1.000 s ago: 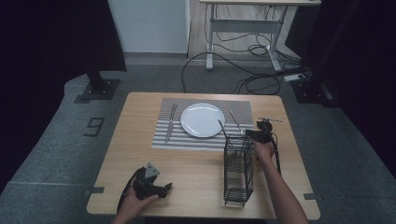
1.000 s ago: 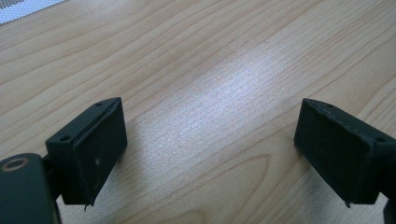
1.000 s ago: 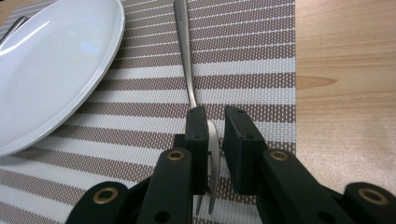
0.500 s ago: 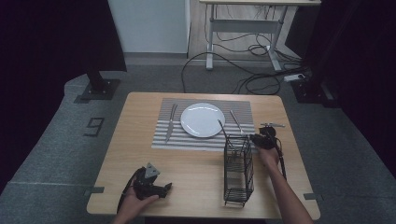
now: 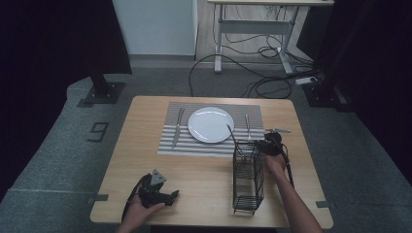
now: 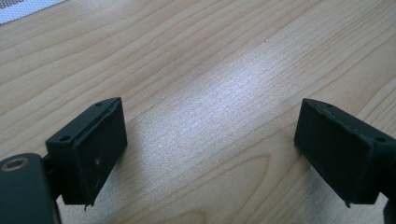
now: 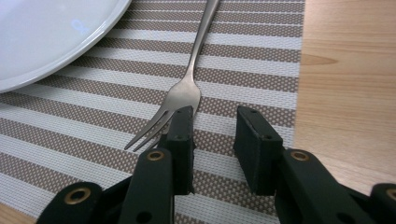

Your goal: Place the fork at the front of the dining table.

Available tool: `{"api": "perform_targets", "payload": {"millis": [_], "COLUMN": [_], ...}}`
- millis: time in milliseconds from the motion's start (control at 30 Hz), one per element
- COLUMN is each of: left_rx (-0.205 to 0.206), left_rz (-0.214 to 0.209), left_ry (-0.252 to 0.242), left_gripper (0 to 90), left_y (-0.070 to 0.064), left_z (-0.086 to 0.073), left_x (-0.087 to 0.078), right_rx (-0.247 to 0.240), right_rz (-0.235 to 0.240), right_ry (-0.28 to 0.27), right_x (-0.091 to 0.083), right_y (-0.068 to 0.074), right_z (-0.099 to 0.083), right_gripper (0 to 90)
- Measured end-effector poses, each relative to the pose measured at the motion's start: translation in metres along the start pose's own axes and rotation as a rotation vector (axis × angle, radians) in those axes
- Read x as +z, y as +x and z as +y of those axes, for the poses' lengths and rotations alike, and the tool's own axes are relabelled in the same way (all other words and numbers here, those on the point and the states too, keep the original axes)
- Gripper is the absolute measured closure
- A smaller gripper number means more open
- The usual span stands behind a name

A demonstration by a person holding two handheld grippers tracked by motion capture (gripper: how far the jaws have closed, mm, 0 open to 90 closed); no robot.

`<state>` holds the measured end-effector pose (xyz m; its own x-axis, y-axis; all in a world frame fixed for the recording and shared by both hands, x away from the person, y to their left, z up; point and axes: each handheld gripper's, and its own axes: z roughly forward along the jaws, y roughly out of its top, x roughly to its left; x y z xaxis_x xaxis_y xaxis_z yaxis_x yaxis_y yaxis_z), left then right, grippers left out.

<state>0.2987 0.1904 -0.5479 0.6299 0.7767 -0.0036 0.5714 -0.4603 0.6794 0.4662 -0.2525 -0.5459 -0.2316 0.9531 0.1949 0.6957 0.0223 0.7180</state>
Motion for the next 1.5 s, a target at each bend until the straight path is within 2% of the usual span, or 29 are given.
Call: {"api": "perform_targets", "payload": {"millis": [233,433,500,667,800,900,1100,1500], "left_rx": [0.000,0.001,0.002,0.002,0.002,0.002,0.003,0.006], "left_rz": [0.000,-0.002,-0.002,-0.002,-0.002,-0.001,-0.001,-0.004], "left_ry": [0.000,-0.001,0.000,0.000,0.000,-0.002,-0.001,-0.001], "left_gripper": [9.3,9.3,9.3,9.3,9.3,9.3,9.3,9.2], "left_y": [0.000,0.000,0.000,0.000,0.000,0.000,0.000,0.001], "left_z": [0.000,0.000,0.000,0.000,0.000,-0.001,-0.001,0.000], "left_x": [0.000,0.000,0.000,0.000,0.000,0.000,0.000,0.000], "right_rx": [0.001,0.015,0.036,0.037,0.004,0.000,-0.009,-0.095], "right_rz": [0.016,0.008,0.018,0.046,0.073,0.081,0.109,0.125], "right_ry": [-0.002,-0.027,-0.067,-0.103,-0.134,-0.141,-0.176,-0.178], "right_x": [0.006,0.001,-0.010,-0.026,-0.045,-0.054,-0.083,-0.122], "right_y": [0.006,0.003,-0.003,-0.009,-0.011,-0.012,-0.017,-0.016], "right_z": [0.004,0.005,0.007,0.006,0.000,-0.004,-0.019,-0.062], "right_gripper": [63.7,61.2,59.3,55.3,52.2,51.4,50.4,48.5]}}
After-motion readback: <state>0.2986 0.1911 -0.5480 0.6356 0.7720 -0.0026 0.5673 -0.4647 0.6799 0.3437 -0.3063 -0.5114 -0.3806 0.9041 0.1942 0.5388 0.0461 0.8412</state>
